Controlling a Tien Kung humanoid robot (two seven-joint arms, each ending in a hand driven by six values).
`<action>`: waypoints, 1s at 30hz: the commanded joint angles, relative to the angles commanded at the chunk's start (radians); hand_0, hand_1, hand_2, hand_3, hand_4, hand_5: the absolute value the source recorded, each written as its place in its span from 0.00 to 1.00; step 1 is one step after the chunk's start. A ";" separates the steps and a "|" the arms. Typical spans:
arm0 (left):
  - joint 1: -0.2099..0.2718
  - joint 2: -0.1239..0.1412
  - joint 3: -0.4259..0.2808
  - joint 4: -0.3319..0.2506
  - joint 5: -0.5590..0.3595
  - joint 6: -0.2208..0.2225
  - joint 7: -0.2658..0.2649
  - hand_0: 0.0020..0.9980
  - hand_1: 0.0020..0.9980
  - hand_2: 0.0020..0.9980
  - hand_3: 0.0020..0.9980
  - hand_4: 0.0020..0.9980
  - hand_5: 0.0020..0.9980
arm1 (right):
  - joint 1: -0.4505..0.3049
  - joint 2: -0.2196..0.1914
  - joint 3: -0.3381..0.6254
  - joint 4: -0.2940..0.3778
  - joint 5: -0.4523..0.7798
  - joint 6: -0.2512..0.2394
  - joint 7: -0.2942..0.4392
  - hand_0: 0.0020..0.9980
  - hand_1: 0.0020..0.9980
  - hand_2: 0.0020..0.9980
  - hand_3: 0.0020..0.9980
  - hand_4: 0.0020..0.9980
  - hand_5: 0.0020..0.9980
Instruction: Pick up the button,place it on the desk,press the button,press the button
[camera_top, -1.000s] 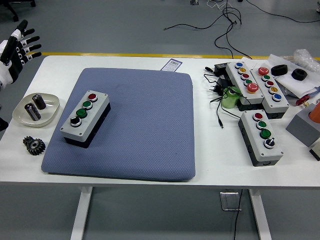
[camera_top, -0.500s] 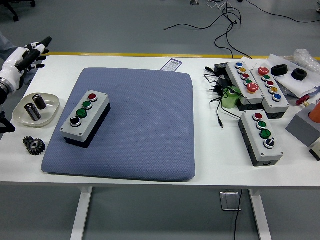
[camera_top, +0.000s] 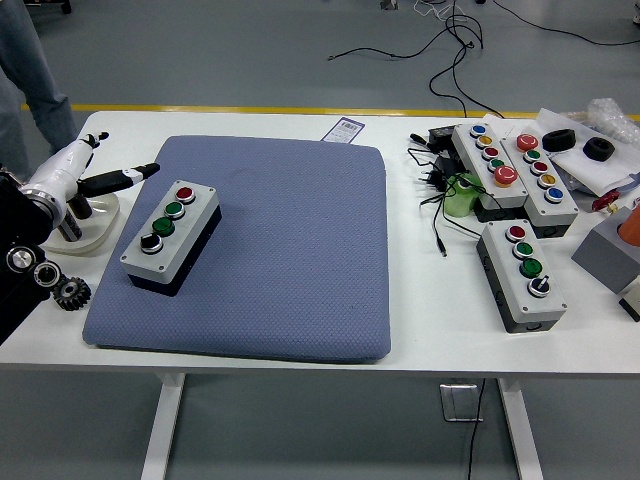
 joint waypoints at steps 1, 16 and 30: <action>0.006 -0.001 0.011 -0.011 0.052 -0.009 0.006 1.00 1.00 1.00 1.00 1.00 0.79 | 0.000 0.001 0.003 0.000 -0.002 0.000 0.000 0.67 0.72 0.77 0.66 0.37 0.14; 0.027 -0.015 0.115 -0.053 0.144 -0.015 0.015 1.00 1.00 1.00 1.00 1.00 0.78 | -0.004 0.002 0.009 0.000 -0.008 0.003 0.000 0.67 0.72 0.77 0.66 0.37 0.14; -0.004 -0.055 0.197 -0.026 0.175 -0.075 0.015 0.84 1.00 1.00 1.00 1.00 0.73 | 0.000 0.001 0.009 0.000 -0.008 0.002 0.000 0.67 0.72 0.77 0.66 0.37 0.14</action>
